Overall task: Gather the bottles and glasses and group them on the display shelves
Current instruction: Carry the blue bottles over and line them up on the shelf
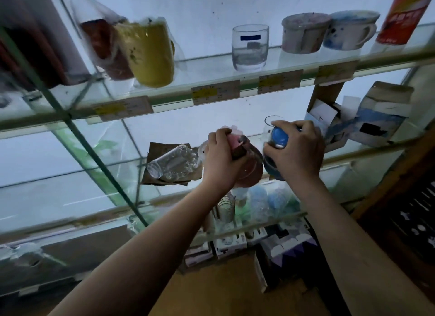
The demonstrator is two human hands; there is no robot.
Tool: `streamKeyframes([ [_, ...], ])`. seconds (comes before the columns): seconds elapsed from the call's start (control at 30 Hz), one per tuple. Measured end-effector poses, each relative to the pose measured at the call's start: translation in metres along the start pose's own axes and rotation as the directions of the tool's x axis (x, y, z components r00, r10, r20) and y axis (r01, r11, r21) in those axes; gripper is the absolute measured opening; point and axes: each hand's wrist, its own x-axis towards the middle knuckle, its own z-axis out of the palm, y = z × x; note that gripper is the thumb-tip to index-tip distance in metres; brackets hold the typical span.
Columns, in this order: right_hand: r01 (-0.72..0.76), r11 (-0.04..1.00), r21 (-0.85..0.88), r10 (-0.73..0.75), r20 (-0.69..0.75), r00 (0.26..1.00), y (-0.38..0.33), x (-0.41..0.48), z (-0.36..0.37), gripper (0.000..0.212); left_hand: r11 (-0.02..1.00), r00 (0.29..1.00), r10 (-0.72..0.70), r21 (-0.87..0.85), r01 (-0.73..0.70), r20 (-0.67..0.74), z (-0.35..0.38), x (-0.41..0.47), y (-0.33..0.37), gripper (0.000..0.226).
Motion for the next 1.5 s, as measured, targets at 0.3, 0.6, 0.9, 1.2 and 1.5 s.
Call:
streamKeyframes([
  [0.3, 0.151, 0.988, 0.02, -0.151, -0.007, 0.988, -0.152, -0.077, -0.019, 0.045, 0.998, 0.993, 0.062, 0.022, -0.06, -0.097, -0.157, -0.064, -0.037, 0.068],
  [0.6, 0.324, 0.934, 0.152, -0.335, 0.055, 0.941, -0.318, -0.18, -0.013, 0.046, 0.995, 0.969, 0.005, 0.101, 0.02, -0.246, -0.343, -0.155, -0.093, 0.07],
  [0.9, 0.51, 0.821, 0.257, -0.539, 0.054, 0.841, -0.455, -0.255, -0.008, 0.045, 0.977, 0.88, -0.107, 0.116, 0.18, -0.463, -0.485, -0.239, -0.133, 0.071],
  [1.2, 0.605, 0.696, 0.387, -0.677, 0.069, 0.733, -0.551, -0.295, 0.017, 0.052, 0.951, 0.789, -0.157, 0.124, 0.283, -0.593, -0.573, -0.282, -0.177, 0.072],
  [1.5, 0.597, 0.593, 0.54, -0.747, 0.091, 0.659, -0.653, -0.334, 0.082, 0.049, 0.934, 0.704, -0.144, 0.139, 0.329, -0.696, -0.662, -0.296, -0.251, 0.063],
])
